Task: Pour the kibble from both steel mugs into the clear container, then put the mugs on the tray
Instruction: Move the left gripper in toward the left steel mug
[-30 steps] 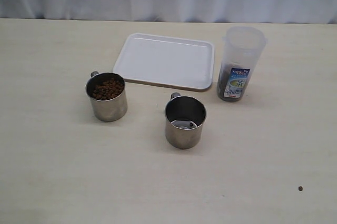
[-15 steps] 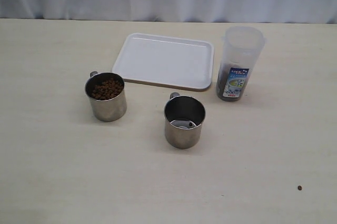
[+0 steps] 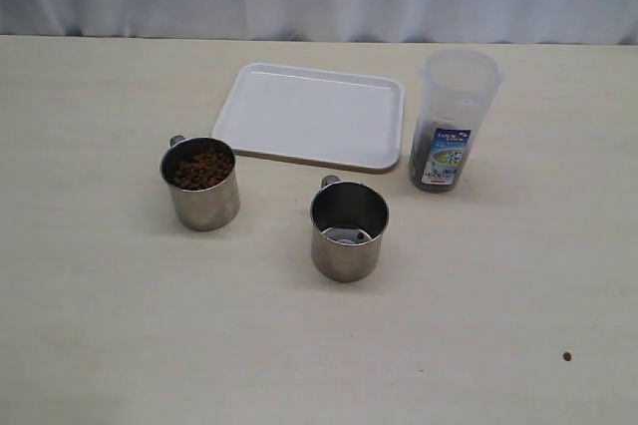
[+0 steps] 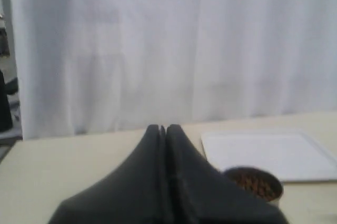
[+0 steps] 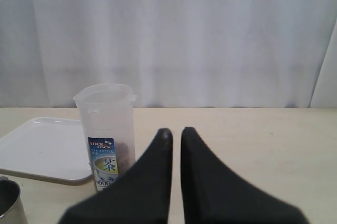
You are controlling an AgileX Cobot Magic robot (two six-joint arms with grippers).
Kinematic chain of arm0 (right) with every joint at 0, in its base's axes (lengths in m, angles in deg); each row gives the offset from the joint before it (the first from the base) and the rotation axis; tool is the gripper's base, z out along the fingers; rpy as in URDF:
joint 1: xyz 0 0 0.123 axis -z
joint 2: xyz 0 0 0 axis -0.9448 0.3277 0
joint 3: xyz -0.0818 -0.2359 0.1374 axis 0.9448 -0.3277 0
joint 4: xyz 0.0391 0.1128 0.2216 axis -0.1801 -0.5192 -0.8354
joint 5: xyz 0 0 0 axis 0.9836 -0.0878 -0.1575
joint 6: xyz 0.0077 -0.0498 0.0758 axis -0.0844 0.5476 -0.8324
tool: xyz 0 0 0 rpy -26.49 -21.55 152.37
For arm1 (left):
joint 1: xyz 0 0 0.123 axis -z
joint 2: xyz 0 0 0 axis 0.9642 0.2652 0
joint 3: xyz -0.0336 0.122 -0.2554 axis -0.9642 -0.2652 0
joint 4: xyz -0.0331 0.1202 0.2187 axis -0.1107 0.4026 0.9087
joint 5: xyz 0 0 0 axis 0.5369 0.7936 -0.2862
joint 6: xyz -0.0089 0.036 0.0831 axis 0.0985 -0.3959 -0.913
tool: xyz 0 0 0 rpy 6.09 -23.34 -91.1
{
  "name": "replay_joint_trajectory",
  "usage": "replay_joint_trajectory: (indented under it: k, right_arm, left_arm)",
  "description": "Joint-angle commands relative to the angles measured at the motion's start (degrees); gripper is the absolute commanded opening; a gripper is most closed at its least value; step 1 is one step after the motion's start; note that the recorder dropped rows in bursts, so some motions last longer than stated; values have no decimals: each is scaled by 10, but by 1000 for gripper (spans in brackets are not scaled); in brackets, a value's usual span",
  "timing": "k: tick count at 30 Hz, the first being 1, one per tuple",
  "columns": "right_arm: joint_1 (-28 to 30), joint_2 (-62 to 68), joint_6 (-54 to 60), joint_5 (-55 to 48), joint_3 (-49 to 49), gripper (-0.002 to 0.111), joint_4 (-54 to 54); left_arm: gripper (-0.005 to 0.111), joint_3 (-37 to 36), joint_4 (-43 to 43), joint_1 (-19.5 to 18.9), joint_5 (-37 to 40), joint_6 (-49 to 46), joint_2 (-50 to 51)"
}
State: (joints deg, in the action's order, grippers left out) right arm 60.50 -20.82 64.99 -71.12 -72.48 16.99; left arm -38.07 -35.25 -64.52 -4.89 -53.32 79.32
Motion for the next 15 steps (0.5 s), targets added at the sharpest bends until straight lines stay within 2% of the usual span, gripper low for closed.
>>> replay_joint_trajectory:
  k: [1,4,8,11,14,15]
  right_arm:
    - [4,-2,0,6,-2,5,1]
    - [4,-2,0,6,-2,5,1]
    - [4,-2,0,6,-2,5,1]
    - [4,-2,0,6,-2,5,1]
    - [4,-2,0,6,-2,5,1]
    - [4,-2,0,6,-2,5,1]
  left_arm:
    - [0,-2,28,30,-58,7,150]
    - [0,-2,52,34,-131,7,263]
    - [0,-2,103,34,-282,18,414]
    - [10,-2,163,34,-388,24,517]
    - [36,3,185,33,-432,24,606]
    - [65,15,177,33,-451,24,657]
